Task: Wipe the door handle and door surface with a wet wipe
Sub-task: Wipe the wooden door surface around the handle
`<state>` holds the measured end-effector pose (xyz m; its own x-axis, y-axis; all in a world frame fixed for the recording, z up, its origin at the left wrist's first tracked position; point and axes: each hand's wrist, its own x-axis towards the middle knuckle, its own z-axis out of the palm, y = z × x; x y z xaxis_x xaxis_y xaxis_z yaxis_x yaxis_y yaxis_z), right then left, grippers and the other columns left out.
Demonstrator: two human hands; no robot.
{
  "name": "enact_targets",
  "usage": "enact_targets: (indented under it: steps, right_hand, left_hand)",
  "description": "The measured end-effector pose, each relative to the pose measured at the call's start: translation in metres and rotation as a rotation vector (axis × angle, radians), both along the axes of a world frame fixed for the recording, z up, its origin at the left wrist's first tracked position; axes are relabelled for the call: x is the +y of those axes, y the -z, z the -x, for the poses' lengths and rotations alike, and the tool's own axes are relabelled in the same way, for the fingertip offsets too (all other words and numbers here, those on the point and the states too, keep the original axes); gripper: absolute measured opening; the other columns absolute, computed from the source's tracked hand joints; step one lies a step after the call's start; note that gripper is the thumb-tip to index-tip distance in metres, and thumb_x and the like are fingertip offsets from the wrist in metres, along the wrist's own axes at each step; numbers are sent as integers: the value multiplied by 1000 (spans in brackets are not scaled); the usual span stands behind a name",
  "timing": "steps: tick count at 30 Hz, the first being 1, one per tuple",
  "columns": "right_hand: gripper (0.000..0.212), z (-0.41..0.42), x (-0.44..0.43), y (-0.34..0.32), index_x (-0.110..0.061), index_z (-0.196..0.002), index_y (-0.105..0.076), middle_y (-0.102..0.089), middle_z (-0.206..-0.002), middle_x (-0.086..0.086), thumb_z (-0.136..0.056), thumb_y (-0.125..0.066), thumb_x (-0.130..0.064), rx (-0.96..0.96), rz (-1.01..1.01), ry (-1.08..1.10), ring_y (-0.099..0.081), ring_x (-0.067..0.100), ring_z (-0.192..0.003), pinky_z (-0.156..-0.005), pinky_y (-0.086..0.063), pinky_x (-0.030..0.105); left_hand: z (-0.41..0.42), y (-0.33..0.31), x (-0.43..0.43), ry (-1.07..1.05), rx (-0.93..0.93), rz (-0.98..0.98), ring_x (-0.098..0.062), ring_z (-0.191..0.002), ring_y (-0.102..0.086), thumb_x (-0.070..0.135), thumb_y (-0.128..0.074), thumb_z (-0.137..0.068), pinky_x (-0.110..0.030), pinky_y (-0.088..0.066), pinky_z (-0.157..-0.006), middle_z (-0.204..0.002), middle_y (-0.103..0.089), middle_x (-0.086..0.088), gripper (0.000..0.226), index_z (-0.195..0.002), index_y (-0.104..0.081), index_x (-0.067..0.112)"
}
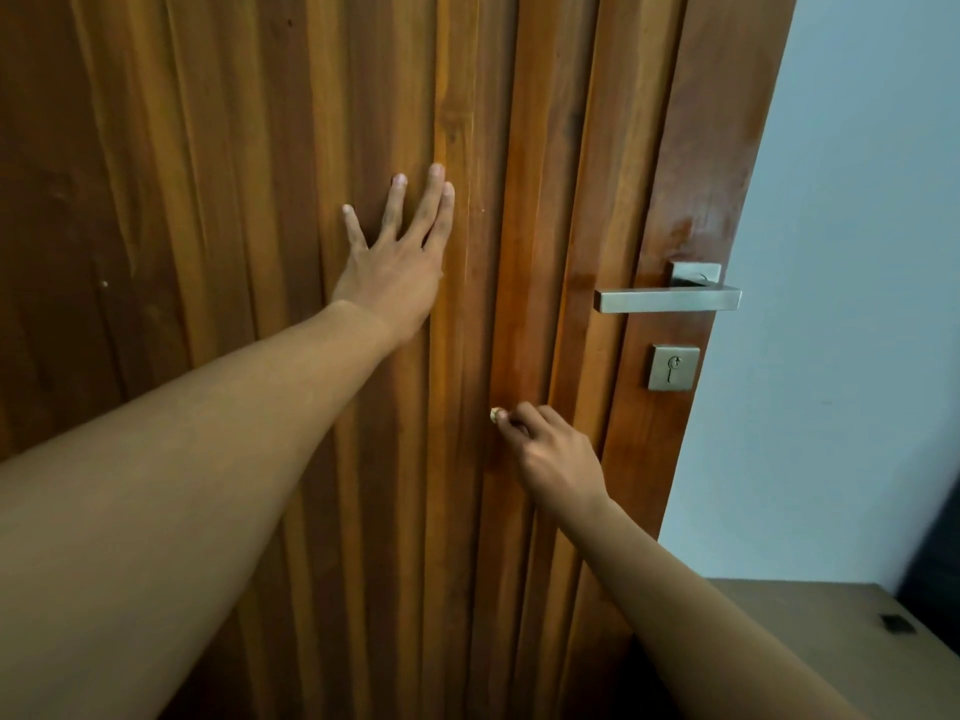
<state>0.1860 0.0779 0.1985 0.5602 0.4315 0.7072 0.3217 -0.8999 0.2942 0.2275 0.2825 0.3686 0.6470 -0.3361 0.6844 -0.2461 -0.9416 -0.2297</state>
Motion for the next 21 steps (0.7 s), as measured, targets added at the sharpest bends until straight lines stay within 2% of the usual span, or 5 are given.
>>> enact_targets:
  steps: [5,10,17,21]
  right_hand:
    - [64,-2,2,10,-1,-125,-61,-61,-102,11,-67,-85,-9,-12,7,0,-60,24,-86,-50,-52,27]
    - [65,2,1,46,-2,-122,-64,-62,-105,9,-63,-88,-15,44,88,-44,-61,22,-88,-50,-54,26]
    - [70,1,6,85,-4,-127,-60,-59,-113,9,-64,-88,-17,148,67,-51,-60,25,-98,-57,-60,36]
    - [63,4,10,83,-4,-124,-62,-61,-110,8,-67,-86,-19,170,88,-97,-62,22,-95,-54,-58,29]
  left_hand:
    - [3,-1,-1,17,13,13,-35,-148,21,15,-41,-103,-73,-5,-114,-159,34,-3,80,-151,23,16]
    - [5,0,0,35,25,20,-35,-148,21,16,-39,-104,-73,-4,-114,-159,34,-2,78,-151,23,16]
    - [6,1,1,38,22,10,-35,-148,21,17,-38,-104,-72,-5,-114,-159,33,-3,76,-152,21,15]
    - [5,4,3,18,4,-6,-36,-148,21,18,-39,-104,-72,-6,-114,-159,35,-3,77,-152,22,15]
